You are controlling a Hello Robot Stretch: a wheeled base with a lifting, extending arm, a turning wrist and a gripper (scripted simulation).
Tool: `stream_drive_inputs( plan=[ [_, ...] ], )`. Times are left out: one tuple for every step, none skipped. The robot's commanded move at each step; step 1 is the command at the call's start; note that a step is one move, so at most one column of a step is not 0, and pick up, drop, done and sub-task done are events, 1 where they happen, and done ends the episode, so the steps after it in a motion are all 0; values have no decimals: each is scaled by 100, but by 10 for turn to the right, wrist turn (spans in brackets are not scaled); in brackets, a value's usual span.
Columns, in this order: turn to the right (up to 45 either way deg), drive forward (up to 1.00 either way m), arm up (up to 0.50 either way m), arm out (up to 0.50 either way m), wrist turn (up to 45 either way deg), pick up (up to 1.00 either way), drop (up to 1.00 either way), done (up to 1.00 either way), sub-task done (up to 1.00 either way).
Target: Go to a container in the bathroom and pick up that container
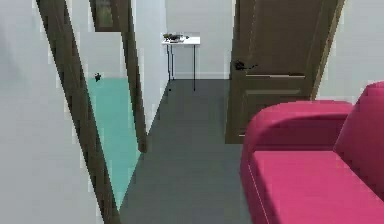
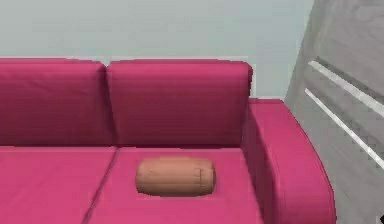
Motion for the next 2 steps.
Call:
stream_drive_inputs(
  plan=[
    [0,100,0,0,0,0,0,0,0],
    [0,100,0,0,0,0,0,0,0]
  ],
)
